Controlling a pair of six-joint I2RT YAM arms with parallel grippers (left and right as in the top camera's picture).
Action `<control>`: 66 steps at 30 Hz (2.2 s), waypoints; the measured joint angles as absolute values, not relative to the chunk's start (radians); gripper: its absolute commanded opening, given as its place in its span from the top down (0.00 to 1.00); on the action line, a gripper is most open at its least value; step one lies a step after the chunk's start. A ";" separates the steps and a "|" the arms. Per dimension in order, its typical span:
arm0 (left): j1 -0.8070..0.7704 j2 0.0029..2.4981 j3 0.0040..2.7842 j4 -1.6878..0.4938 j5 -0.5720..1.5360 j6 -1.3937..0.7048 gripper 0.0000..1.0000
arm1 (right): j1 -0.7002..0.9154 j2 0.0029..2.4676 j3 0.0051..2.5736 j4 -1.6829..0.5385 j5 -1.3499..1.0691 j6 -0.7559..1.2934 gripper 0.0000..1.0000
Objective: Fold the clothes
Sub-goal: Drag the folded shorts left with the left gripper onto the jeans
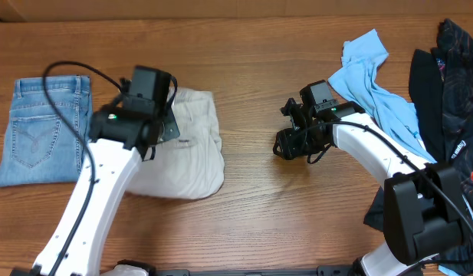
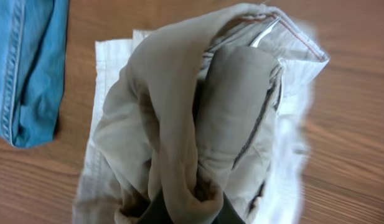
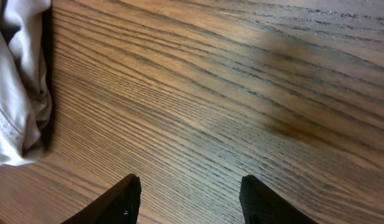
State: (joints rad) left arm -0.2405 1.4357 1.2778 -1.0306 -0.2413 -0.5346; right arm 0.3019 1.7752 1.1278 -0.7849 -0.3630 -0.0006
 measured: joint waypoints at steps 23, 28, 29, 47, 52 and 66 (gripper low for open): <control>0.066 1.541 1.070 -0.786 -0.322 -0.497 0.36 | 0.302 1.775 1.128 -0.810 -0.363 -0.001 0.44; 0.115 1.575 1.025 -0.751 -0.320 -0.481 0.34 | 0.302 1.775 1.128 -0.830 -0.356 -0.001 0.44; 0.122 1.583 1.024 -0.750 -0.318 -0.476 0.34 | 0.302 1.775 1.128 -0.831 -0.354 -0.001 0.44; 0.165 1.593 0.952 -0.774 -0.243 -0.450 0.20 | 0.302 1.775 1.128 -0.841 -0.333 -0.001 0.43; 0.169 1.593 0.857 -0.638 -0.228 -0.458 0.21 | 0.302 1.775 1.128 -0.841 -0.324 -0.001 0.43; 0.244 1.554 0.719 -0.392 -0.099 -0.437 0.21 | 0.302 1.775 1.128 -0.847 -0.310 -0.001 0.43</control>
